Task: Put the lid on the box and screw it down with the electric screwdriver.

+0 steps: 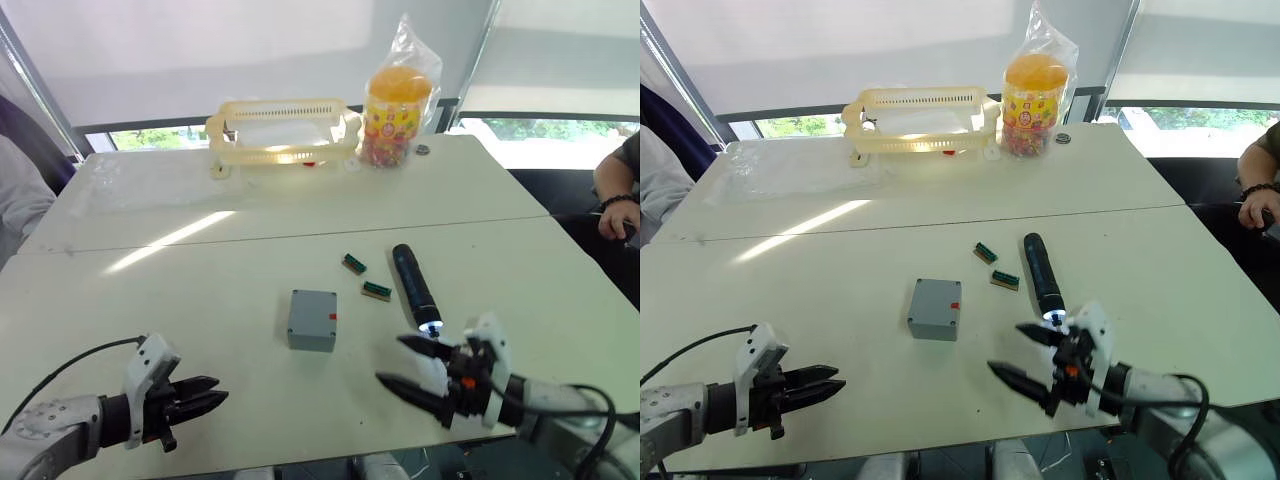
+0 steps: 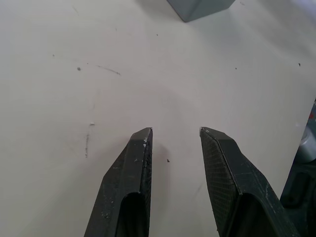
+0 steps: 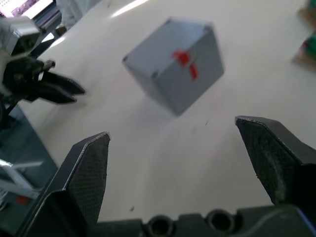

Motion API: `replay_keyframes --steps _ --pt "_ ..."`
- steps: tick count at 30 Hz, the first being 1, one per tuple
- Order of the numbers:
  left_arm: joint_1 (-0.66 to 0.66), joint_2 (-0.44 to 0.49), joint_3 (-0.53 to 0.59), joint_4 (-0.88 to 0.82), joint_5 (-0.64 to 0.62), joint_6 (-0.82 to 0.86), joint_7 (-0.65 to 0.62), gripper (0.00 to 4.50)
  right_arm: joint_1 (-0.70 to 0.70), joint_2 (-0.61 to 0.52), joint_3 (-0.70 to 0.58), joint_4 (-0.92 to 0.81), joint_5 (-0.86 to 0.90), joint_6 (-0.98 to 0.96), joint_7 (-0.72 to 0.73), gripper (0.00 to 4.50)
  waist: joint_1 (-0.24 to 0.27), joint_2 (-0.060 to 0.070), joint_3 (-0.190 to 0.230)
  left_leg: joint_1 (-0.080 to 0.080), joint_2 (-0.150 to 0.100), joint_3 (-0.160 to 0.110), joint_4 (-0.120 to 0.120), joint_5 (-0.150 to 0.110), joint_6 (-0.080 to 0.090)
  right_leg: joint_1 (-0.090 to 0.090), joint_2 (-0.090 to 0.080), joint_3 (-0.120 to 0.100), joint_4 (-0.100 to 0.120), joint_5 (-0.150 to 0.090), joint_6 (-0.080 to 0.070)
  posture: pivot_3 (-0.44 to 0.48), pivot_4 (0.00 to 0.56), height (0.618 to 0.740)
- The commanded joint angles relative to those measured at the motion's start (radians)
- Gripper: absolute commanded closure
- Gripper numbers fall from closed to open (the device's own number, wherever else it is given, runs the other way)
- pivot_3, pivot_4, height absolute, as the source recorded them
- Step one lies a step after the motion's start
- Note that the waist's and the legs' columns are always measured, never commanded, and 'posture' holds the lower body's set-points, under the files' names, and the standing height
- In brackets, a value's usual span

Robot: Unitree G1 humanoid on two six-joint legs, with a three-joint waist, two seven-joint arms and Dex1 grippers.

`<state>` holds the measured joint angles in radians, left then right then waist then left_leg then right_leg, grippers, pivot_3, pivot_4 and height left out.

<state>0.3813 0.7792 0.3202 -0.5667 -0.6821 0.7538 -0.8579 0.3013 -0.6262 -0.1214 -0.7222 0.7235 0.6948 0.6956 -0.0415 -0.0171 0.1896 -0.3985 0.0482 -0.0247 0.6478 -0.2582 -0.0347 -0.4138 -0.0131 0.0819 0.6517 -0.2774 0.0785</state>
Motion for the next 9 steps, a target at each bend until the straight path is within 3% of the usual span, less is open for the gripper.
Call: replay_keyframes --steps 1,9 --pt "0.002 -0.013 0.005 -0.064 -0.036 0.003 0.019 2.98 0.012 -0.009 0.020 -0.060 -0.014 -0.039 0.006 0.07 0.000 0.000 0.000 0.000 0.000 0.000 0.000 0.000 0.000 0.000 0.000 0.000 0.000 0.000 0.000 0.000 0.150 0.740" --pt "0.018 -0.017 0.011 -0.083 -0.062 0.010 0.036 2.98 -0.002 -0.035 0.022 -0.022 -0.026 -0.052 0.021 0.07 -0.001 0.000 0.000 0.000 0.000 0.000 -0.001 0.000 0.000 0.000 0.001 0.000 0.000 0.000 0.000 0.000 0.150 0.740"
